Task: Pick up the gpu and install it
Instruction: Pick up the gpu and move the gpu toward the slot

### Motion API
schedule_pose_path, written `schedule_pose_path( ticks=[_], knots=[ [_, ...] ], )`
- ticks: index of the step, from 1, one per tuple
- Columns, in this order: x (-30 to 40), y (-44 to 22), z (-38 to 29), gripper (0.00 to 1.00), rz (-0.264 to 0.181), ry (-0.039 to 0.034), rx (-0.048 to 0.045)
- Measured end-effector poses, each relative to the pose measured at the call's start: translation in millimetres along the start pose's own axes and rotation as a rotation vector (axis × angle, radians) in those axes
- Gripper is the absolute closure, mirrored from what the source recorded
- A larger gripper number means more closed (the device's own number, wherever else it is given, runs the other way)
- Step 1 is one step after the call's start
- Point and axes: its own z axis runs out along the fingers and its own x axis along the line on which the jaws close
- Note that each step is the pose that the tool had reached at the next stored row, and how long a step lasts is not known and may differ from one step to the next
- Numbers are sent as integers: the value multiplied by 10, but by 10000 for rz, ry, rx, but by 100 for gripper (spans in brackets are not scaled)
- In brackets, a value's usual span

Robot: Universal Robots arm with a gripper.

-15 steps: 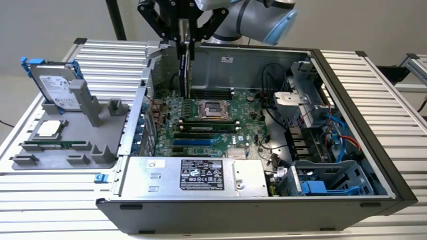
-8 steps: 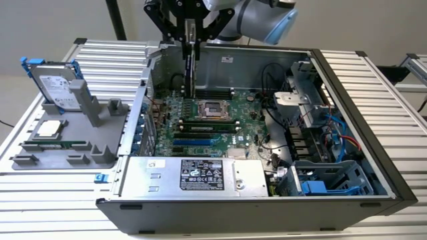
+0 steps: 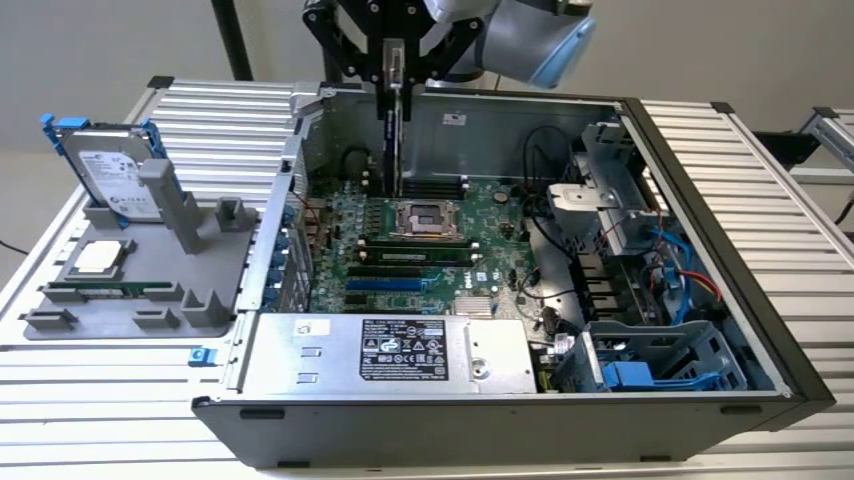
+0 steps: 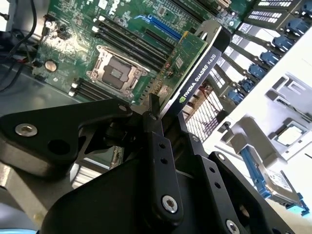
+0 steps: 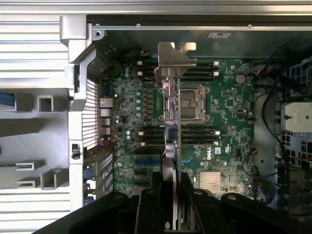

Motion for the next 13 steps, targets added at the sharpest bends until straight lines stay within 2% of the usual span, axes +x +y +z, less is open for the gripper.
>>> schedule_pose_path(
  ticks=[13],
  knots=[
    [-166, 4, 3, 100, -1, 0, 0]
  ],
)
